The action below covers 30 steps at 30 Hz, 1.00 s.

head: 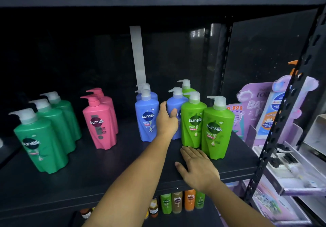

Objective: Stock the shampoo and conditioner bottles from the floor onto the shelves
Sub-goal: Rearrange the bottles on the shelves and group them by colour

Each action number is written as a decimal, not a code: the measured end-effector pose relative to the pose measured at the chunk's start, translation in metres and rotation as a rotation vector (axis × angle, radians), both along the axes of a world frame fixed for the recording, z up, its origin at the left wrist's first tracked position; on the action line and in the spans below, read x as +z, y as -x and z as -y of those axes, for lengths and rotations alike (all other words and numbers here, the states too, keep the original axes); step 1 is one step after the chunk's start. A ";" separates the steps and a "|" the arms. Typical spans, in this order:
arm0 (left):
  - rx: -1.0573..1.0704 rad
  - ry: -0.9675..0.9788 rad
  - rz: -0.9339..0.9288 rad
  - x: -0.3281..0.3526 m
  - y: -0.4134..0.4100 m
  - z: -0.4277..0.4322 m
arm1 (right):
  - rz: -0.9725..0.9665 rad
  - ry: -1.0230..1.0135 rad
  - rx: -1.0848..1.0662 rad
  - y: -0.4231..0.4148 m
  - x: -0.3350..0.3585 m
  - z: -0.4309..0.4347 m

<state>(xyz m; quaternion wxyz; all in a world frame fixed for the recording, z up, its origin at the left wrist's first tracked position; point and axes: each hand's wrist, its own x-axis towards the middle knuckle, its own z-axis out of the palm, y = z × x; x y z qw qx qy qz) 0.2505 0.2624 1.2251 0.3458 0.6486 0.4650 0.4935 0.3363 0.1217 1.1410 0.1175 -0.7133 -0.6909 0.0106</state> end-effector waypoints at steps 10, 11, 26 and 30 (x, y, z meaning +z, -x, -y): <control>0.040 -0.081 -0.008 -0.015 0.044 0.033 | -0.004 0.010 -0.022 0.002 0.000 0.001; 0.031 -0.087 -0.005 -0.017 0.050 0.035 | -0.005 0.009 -0.024 0.002 0.000 0.002; -0.195 -0.016 -0.056 -0.048 0.102 0.065 | 0.028 0.030 -0.022 0.003 0.004 0.003; -0.185 -0.011 -0.061 -0.052 0.113 0.064 | 0.025 0.032 -0.020 0.003 0.005 0.002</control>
